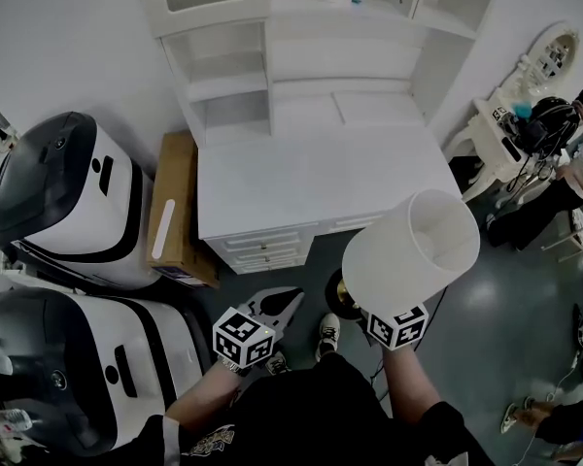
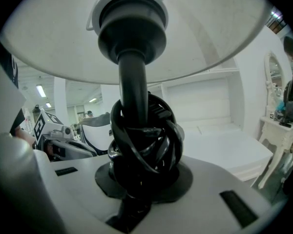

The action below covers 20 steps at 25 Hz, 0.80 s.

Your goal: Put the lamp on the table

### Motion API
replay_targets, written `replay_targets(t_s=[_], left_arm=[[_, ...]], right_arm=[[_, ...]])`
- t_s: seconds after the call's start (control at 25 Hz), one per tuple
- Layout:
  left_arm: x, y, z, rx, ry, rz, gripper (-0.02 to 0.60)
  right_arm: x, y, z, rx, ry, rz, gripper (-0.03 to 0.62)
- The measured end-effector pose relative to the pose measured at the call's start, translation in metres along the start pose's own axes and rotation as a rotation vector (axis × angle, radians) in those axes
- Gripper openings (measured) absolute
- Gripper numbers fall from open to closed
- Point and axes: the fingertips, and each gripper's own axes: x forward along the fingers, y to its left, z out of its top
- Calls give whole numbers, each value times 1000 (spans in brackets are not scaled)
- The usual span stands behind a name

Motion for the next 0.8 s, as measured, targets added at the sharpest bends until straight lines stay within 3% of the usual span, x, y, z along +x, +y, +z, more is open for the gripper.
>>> replay_targets(t_s=[0.8], left_arm=[[67,5,14,-30,14,64,6]], right_arm=[[17,-73,13,-21,14,77,71]])
